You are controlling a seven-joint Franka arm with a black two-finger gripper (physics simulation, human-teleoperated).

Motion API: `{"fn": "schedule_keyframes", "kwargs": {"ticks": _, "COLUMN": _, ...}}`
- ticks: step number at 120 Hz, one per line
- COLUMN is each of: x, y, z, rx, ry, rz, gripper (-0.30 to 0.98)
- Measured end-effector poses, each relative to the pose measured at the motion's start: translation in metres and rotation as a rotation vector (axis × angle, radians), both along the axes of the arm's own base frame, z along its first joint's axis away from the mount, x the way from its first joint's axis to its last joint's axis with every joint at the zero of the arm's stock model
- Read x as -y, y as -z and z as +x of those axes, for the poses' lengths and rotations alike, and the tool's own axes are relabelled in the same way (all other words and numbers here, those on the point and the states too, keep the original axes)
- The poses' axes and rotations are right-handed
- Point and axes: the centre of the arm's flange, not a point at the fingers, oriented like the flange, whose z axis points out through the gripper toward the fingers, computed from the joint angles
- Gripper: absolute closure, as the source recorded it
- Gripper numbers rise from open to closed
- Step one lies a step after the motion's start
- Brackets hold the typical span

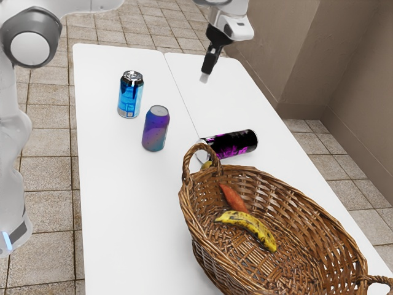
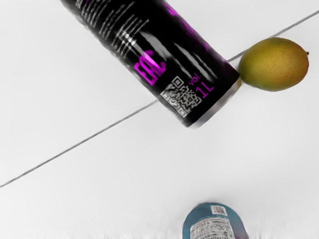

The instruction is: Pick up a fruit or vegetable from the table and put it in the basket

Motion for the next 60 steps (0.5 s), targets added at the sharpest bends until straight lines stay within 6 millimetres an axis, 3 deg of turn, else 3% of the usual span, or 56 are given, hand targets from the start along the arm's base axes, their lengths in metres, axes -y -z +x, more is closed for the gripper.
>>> {"fn": "schedule_keyframes", "kwargs": {"ticks": 16, "x": -0.087, "y": 0.0, "z": -0.027, "rx": -0.017, "ry": -0.128, "rz": 0.002, "gripper": 0.0}}
{"fn": "schedule_keyframes", "kwargs": {"ticks": 28, "x": -0.13, "y": 0.009, "z": -0.043, "rx": -0.042, "ry": -0.186, "rz": -0.003, "gripper": 0.0}}
{"fn": "schedule_keyframes", "kwargs": {"ticks": 34, "x": -0.14, "y": 0.018, "z": -0.042, "rx": -0.062, "ry": -0.194, "rz": -0.002, "gripper": 0.0}}
{"fn": "schedule_keyframes", "kwargs": {"ticks": 38, "x": -0.133, "y": 0.022, "z": -0.036, "rx": -0.069, "ry": -0.172, "rz": -0.001, "gripper": 0.0}}
{"fn": "schedule_keyframes", "kwargs": {"ticks": 42, "x": -0.114, "y": 0.023, "z": -0.026, "rx": -0.072, "ry": -0.126, "rz": 0.001, "gripper": 0.0}}
{"fn": "schedule_keyframes", "kwargs": {"ticks": 60, "x": 0.024, "y": 0.027, "z": 0.015, "rx": -0.082, "ry": 0.168, "rz": 0.009, "gripper": 0.0}}
